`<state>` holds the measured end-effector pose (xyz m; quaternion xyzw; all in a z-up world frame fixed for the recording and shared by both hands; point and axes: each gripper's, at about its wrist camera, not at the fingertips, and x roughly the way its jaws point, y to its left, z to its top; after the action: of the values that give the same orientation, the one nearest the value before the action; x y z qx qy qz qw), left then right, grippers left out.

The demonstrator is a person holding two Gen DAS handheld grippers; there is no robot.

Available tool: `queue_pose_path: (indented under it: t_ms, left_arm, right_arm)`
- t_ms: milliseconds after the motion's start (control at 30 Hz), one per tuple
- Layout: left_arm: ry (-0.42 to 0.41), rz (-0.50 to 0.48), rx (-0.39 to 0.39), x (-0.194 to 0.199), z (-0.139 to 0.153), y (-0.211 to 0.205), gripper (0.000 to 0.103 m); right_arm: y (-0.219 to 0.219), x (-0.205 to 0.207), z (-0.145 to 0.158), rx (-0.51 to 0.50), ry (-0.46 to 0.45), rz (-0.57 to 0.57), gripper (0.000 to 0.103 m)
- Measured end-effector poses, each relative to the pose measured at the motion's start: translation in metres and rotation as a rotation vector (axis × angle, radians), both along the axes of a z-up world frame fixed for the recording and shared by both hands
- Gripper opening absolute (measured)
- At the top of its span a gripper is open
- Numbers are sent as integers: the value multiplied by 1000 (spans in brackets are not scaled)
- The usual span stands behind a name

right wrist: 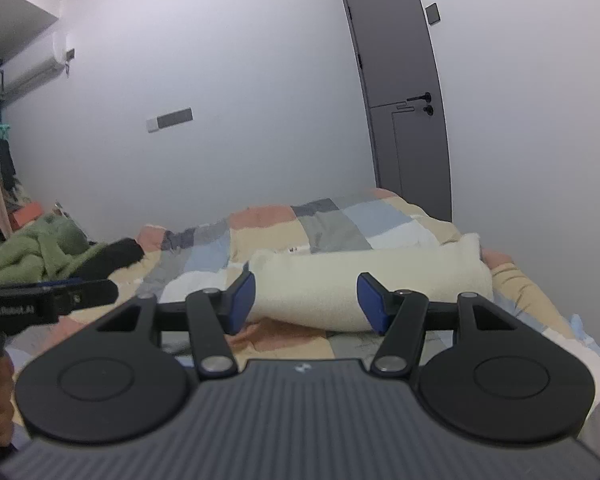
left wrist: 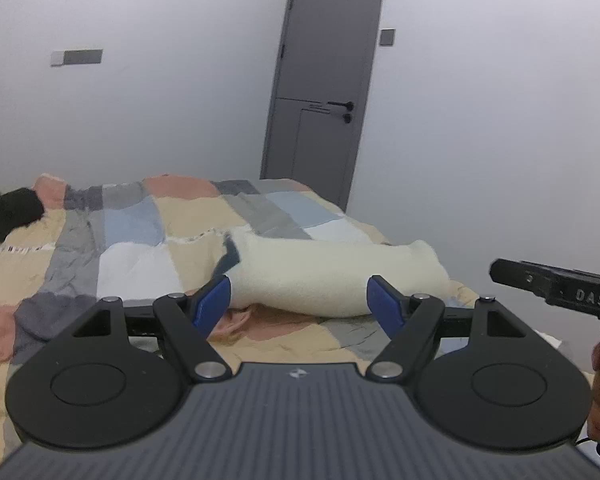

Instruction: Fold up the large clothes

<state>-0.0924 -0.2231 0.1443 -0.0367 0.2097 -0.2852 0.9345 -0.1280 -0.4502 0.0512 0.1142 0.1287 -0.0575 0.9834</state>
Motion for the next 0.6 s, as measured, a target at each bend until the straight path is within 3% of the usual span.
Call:
queue_pose_path:
  t_ms: [600]
  left_arm:
    - [32, 7, 34, 8, -20, -8, 79]
  right_arm:
    - [10, -1, -34, 20, 89, -27, 60]
